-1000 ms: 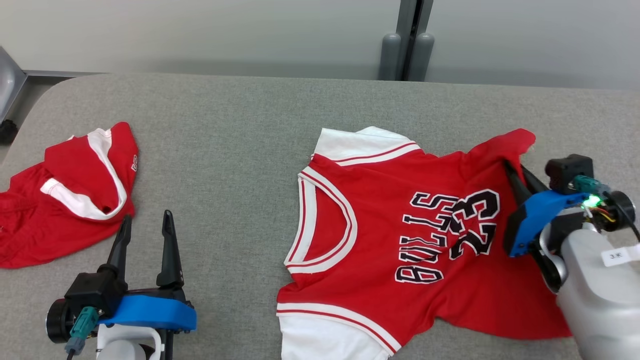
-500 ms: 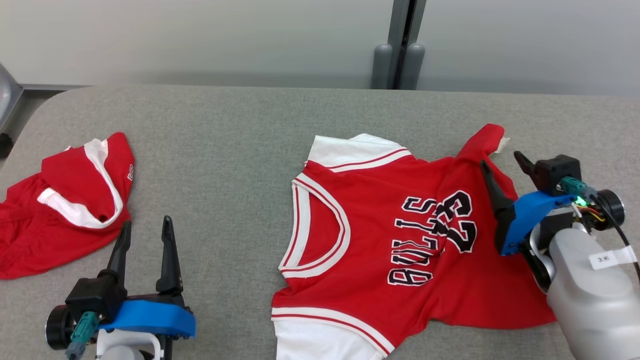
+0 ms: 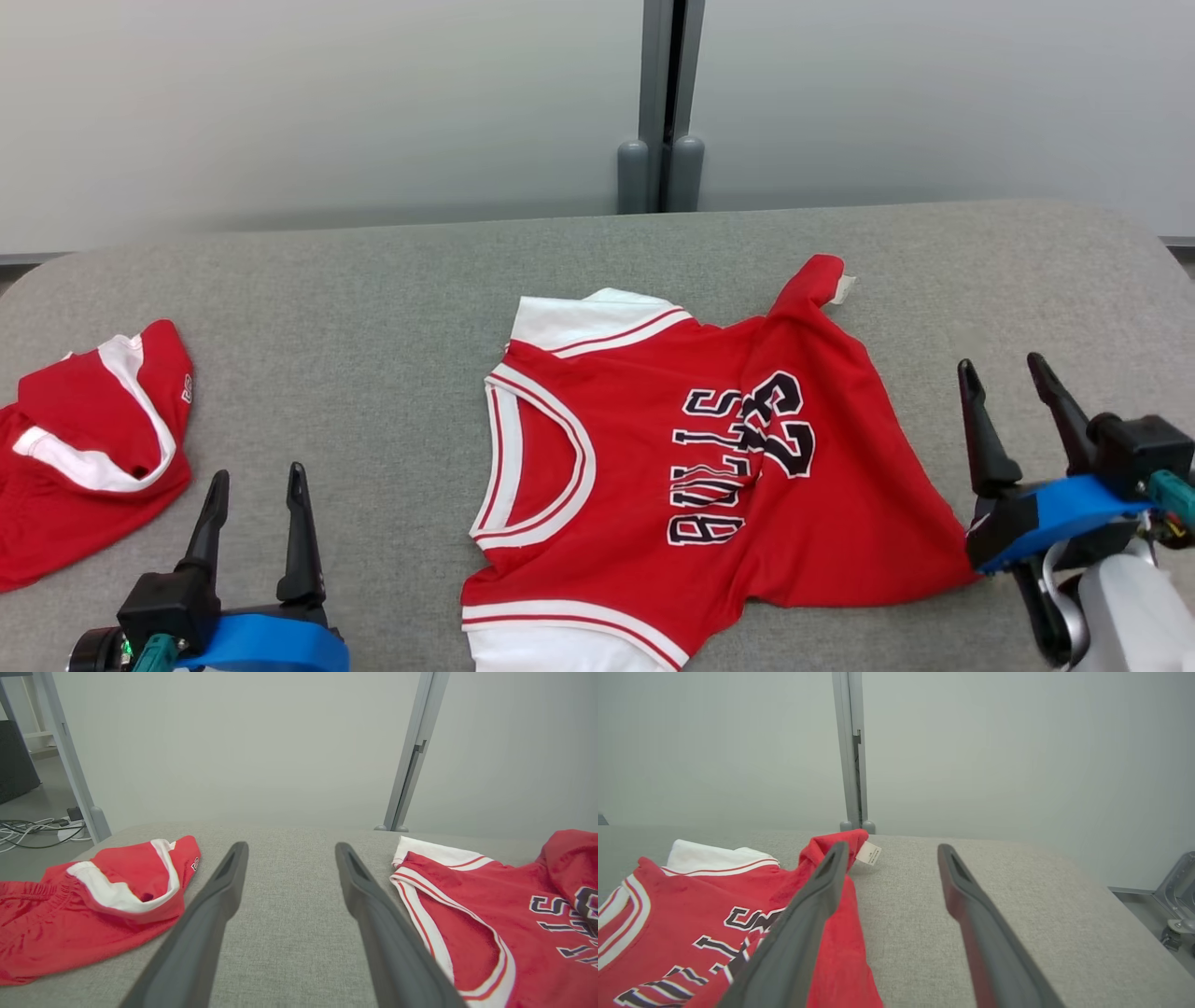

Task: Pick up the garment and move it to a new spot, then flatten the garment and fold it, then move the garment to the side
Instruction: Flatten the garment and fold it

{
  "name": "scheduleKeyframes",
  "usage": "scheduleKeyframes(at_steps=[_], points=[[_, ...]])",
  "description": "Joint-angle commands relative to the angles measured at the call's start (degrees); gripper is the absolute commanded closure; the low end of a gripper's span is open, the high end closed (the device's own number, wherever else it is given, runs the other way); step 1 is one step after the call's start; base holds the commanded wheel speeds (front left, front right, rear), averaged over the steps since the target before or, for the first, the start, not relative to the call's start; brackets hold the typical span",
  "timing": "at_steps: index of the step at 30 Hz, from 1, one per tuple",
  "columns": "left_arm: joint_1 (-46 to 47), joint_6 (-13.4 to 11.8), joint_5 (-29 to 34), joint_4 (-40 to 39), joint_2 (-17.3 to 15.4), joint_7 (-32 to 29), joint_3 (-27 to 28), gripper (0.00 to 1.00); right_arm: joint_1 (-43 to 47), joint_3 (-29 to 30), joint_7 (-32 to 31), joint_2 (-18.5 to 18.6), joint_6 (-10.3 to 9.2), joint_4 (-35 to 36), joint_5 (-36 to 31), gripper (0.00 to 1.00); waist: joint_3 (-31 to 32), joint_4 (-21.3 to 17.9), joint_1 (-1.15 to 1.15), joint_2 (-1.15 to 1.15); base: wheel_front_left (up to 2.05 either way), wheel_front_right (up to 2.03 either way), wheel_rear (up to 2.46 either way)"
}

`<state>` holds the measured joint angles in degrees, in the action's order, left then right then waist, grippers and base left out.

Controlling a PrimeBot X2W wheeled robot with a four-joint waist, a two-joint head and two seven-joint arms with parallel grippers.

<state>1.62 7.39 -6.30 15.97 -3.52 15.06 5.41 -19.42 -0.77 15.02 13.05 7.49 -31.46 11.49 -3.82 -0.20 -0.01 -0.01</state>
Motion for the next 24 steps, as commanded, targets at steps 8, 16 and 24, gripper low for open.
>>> scheduleKeyframes(at_steps=[8,16,24], points=[[-1.76,0.12,1.36,-0.49,-0.03,0.16,0.35,0.00,14.69,0.03,0.21,-7.11,0.01,16.91,-1.40,0.00,1.52,-1.05,0.01,0.01,0.00,0.00,0.00],[-2.39,0.12,1.88,0.10,0.15,0.16,0.02,0.00,21.26,0.34,0.22,-9.47,0.01,21.87,-2.95,0.00,2.52,-0.63,0.01,0.01,0.00,0.00,0.00],[-2.25,0.12,2.06,0.61,0.20,0.16,-0.13,0.00,21.97,0.88,0.21,-9.93,0.01,21.99,-3.37,0.00,2.54,-0.31,0.01,0.01,0.00,0.00,0.00]])
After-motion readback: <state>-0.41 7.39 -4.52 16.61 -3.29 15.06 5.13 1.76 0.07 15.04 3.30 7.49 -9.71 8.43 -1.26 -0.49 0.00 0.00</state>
